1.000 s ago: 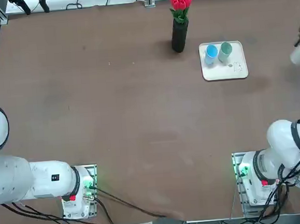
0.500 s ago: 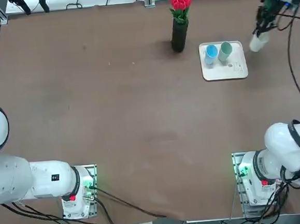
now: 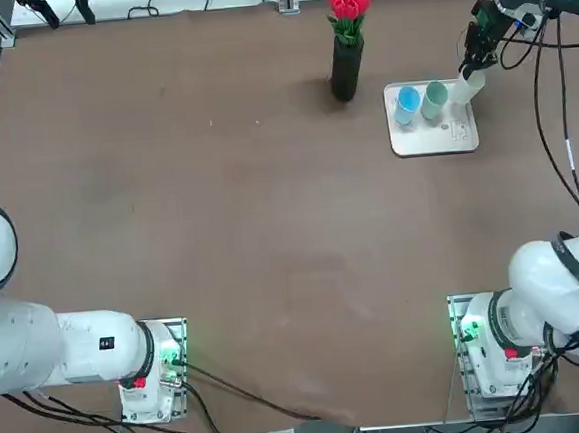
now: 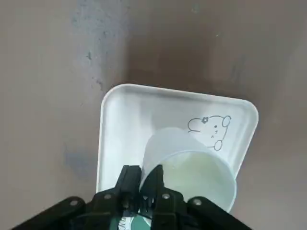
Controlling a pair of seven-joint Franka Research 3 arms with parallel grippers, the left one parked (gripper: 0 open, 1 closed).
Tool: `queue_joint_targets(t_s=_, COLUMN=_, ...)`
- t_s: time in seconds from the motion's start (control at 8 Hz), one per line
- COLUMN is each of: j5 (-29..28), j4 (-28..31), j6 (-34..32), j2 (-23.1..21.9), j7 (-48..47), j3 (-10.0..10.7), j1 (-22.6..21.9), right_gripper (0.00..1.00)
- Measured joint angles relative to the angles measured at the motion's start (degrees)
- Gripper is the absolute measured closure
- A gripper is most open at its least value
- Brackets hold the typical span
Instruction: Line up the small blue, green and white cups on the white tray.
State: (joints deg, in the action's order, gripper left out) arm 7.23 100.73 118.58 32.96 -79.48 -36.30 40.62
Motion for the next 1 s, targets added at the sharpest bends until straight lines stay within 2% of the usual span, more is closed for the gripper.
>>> queue_joint_targets(t_s=0.62, j5=0.0, j4=5.2, j6=6.5, j2=0.4, j7=-0.1, j3=1.0, j1=0.0, right_gripper=0.97)
queue_joint_targets(t_s=1.0, j5=0.3, j4=6.2, j6=8.3, j2=0.4, j7=-0.1, j3=2.5, j1=-0.1, right_gripper=0.97)
